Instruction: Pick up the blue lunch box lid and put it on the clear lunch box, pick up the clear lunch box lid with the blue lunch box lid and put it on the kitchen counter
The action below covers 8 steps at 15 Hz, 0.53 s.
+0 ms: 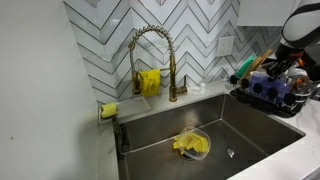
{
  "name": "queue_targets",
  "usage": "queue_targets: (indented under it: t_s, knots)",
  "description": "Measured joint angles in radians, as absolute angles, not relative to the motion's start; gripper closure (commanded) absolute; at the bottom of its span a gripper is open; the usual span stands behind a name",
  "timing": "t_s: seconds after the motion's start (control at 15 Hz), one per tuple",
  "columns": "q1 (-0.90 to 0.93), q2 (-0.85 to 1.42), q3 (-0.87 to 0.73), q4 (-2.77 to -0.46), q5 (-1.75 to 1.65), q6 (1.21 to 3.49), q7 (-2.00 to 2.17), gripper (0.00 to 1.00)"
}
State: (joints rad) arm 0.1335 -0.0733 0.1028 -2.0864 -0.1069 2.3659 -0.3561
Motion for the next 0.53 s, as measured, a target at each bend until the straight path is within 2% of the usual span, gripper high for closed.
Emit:
queue_targets:
  t_s: [0.53]
  knots:
    - [0.133,-0.133,0.103,-2.067,-0.107,2.348,-0.357,0.98]
